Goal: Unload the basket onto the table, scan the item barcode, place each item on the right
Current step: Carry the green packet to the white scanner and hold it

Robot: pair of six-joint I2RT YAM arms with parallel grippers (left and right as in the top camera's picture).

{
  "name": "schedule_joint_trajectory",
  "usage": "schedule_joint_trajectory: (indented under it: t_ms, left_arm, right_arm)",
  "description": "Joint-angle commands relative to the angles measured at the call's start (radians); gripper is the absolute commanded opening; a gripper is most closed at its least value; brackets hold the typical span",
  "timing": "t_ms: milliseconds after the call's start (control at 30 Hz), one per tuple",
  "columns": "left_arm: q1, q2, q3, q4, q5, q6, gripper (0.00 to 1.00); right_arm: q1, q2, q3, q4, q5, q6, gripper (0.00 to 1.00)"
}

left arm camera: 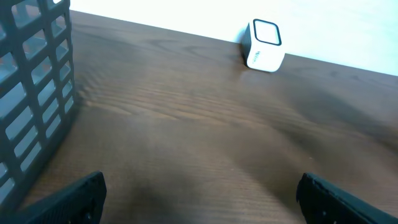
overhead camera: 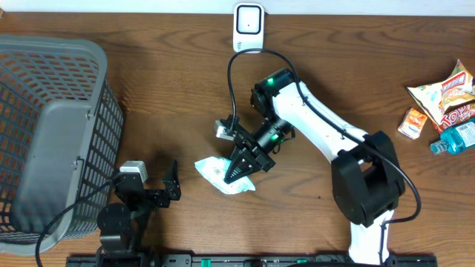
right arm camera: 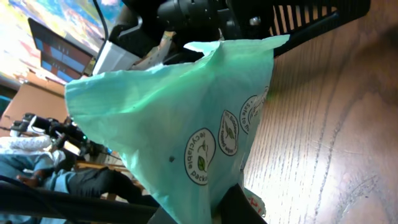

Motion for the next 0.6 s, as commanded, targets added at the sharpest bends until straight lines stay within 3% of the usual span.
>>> schedule_joint_trajectory:
  t_ms: [0,167,233,367,567]
  left_arm:
    - [-0.001,-0.003,-0.016,-0.021,0.013,-0.009,0.98]
    - [-0.001,-0.003,-0.016,-0.021,0.013,-0.009,0.98]
    - [-0.001,-0.003,-0.016,-0.021,0.013,-0.009,0.98]
    - [-0.001,-0.003,-0.016,-0.021,0.013,-0.009,0.98]
    - [-0.001,-0.003,-0.016,-0.021,0.013,-0.009,0.98]
  right_arm:
    - [-0.008,-0.043,-0.002,0.0,-0.019,0.066,0.01]
    - [-0.018,-0.04,-0.002,0.198,0.189,0.236,0.01]
    - [-0.018,-0.04,-0.002,0.355,0.334,0.409,0.01]
    - [-0.017,-0.041,-0.001,0.719,0.887,1.02,0.01]
    - [-0.034,-0.04,-0.001,1.009,1.295,1.068,0.01]
